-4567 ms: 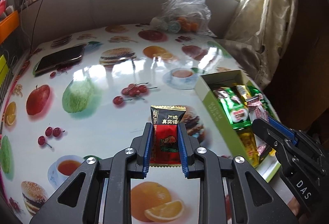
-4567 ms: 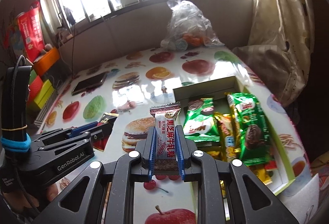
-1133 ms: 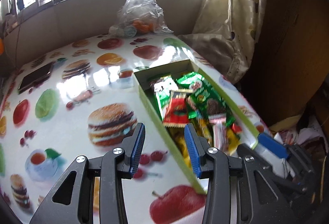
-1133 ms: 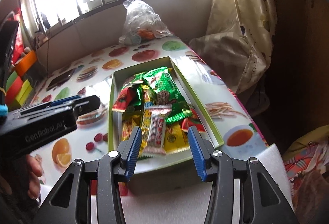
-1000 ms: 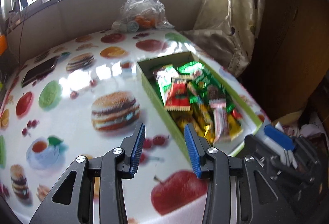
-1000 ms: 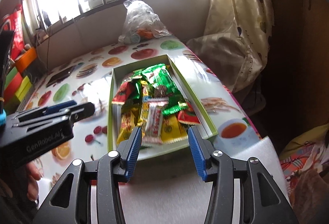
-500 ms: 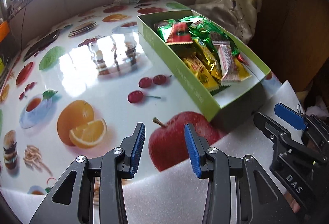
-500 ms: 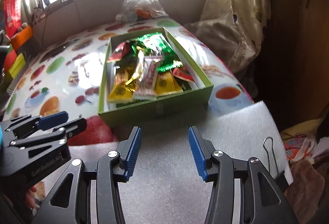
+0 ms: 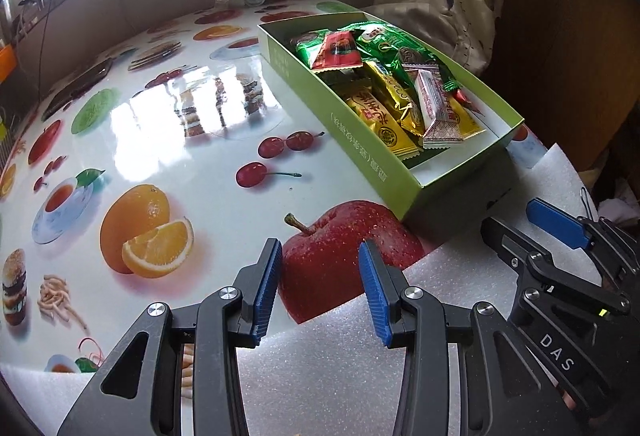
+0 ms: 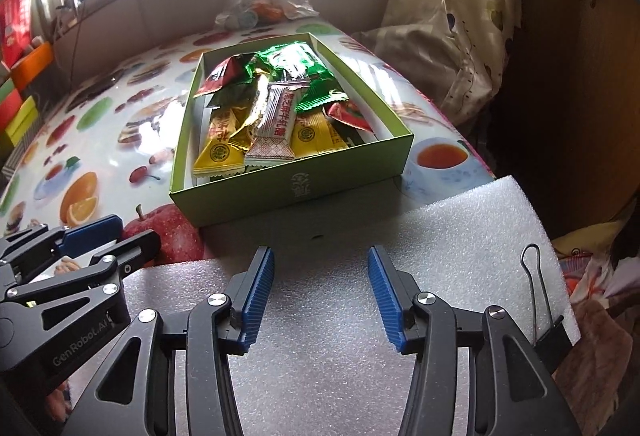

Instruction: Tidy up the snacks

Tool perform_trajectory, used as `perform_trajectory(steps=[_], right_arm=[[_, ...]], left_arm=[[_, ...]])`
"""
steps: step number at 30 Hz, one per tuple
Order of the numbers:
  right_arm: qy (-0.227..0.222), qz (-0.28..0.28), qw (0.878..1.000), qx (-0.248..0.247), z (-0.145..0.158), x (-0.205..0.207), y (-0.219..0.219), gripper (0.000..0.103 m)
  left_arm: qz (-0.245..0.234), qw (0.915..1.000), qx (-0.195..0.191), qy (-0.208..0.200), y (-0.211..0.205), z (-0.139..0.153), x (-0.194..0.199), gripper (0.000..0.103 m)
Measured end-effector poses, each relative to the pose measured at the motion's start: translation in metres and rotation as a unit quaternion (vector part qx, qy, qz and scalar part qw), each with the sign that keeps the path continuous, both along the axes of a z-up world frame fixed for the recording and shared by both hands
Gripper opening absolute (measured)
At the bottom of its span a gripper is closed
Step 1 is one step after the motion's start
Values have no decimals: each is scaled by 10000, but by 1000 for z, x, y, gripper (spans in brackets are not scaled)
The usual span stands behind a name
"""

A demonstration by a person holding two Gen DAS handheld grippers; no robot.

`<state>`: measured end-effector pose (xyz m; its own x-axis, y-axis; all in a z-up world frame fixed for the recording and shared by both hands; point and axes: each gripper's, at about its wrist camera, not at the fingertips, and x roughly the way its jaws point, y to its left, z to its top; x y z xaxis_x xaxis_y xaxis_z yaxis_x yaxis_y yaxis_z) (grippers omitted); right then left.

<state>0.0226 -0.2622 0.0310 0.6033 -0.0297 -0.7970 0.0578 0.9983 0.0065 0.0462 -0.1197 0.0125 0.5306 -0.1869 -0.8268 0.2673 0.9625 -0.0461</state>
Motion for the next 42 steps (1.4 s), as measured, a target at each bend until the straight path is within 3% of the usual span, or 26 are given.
perform_trajectory(steps=[42], right_arm=[[-66,-63,10000,27,-1,-2,-4,49]], left_arm=[[17,10000,16,-42,1,0,-1,41]])
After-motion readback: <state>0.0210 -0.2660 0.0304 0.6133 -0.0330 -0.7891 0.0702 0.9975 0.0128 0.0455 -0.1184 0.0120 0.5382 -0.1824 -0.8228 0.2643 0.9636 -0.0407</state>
